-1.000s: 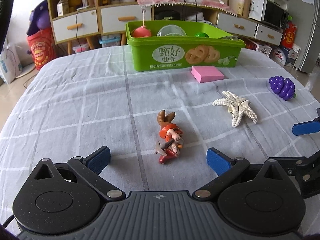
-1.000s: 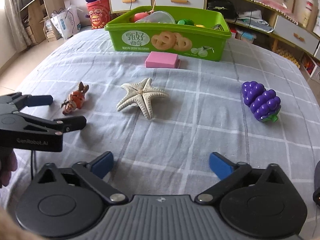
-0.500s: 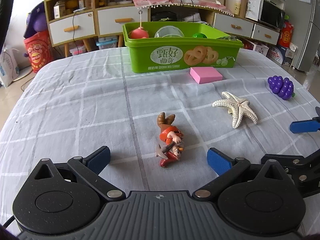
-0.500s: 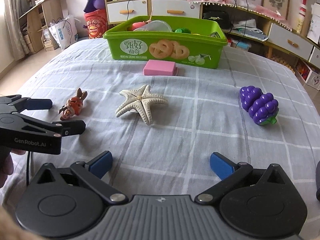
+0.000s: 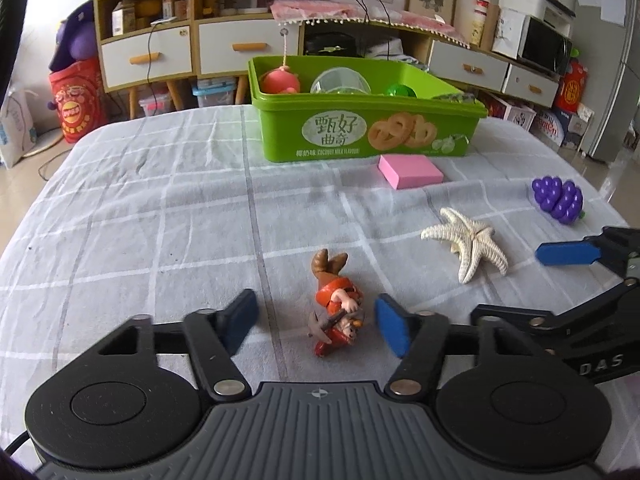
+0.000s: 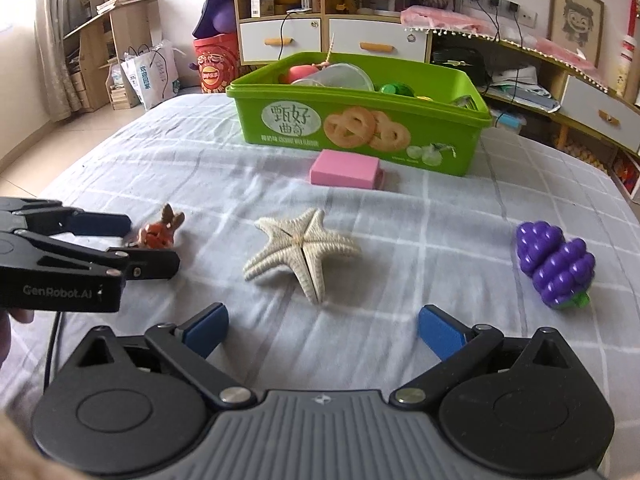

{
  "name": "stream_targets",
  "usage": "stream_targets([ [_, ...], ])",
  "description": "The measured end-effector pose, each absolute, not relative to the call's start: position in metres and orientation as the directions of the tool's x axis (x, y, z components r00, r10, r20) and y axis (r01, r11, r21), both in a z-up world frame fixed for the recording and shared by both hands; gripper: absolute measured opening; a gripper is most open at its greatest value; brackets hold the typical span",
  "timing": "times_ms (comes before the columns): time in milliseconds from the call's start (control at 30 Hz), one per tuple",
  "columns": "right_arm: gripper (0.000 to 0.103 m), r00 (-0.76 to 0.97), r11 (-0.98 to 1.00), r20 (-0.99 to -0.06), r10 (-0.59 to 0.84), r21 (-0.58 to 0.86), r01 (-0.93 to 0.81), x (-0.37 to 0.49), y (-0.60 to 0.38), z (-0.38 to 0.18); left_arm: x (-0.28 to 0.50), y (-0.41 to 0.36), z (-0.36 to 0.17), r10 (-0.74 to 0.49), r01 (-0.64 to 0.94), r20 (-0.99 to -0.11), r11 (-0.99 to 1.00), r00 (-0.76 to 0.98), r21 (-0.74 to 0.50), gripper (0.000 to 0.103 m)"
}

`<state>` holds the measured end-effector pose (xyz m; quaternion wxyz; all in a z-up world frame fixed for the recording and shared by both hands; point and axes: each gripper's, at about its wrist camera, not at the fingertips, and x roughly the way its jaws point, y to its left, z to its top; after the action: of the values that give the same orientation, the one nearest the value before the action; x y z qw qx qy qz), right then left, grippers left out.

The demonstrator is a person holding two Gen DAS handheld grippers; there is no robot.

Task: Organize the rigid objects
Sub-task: 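Grasp the white starfish with the right gripper while the left grasps the fox figure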

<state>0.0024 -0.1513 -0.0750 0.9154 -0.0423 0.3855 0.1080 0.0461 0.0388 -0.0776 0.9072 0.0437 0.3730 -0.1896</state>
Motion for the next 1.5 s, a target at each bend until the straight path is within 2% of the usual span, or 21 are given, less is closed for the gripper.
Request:
stream_targets([
  [233,0.075,0.676,0.973,-0.718,0.165,0.005,-0.232,0.018,-0.143,-0.074,0.050,0.039,-0.075,-0.346,0.381,-0.696,0.918,0.629,-0.112,0.037],
  [300,0.074,0.672,0.973,-0.720,0.172,0.017,-0.230,0.023,-0.140,-0.073,0.051,0.039,-0.074,-0.354,0.380,-0.698,0.916,0.622,-0.126,0.033],
  [533,0.062,0.668,0.972,-0.724,0.172,0.013,-0.237,0.032,-0.131,-0.070,0.054,0.042,-0.073,-0.365,0.364,-0.703,0.918,0.610,-0.161,0.032],
  [767,0.045,0.665,0.977,-0.730,0.158,0.017,-0.214,0.035,-0.132,-0.067,0.055,0.043,-0.072,-0.367,0.357,-0.706,0.918,0.606,-0.171,0.032],
  [1500,0.044,0.575,0.982,-0.797,0.185,0.124,-0.145,0.039,-0.135,-0.049,0.061,0.045,-0.067,-0.397,0.324,-0.717,0.913,0.573,-0.246,0.032],
])
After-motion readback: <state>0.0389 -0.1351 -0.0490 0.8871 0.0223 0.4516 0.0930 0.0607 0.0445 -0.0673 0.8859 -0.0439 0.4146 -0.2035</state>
